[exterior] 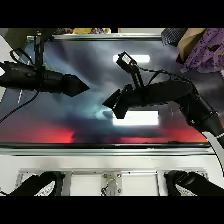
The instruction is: Fold the clothes and pants, and hang the long-sleeved shirts on hangers.
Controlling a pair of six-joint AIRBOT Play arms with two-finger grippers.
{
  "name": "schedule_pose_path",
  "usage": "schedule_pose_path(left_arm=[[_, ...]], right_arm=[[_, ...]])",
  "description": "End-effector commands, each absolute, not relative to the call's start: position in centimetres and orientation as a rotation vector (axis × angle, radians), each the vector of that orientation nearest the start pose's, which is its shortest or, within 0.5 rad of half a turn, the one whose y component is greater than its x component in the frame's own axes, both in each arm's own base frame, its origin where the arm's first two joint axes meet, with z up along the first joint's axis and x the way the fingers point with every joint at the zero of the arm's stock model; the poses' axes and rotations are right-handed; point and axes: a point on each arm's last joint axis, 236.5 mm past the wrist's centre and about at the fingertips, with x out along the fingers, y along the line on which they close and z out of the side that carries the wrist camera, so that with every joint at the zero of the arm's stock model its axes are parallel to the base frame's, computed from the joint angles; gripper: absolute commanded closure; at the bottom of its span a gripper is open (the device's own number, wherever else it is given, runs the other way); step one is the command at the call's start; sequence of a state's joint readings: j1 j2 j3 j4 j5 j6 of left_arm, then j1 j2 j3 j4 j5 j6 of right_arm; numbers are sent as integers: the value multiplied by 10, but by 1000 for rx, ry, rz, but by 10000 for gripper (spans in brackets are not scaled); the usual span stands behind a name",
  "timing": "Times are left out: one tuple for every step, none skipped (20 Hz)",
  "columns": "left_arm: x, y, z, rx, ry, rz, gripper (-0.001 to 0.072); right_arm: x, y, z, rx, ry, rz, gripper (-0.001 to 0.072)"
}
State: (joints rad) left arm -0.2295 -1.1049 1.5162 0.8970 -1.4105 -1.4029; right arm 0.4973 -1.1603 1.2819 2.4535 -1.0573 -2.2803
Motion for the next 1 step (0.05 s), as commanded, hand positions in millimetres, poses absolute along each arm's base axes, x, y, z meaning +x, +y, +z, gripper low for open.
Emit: schedule_pose_path(left_arm=[[310, -222, 233, -177, 944, -841, 680]], right_arm=[[286, 337, 189, -50, 661, 1241, 687]])
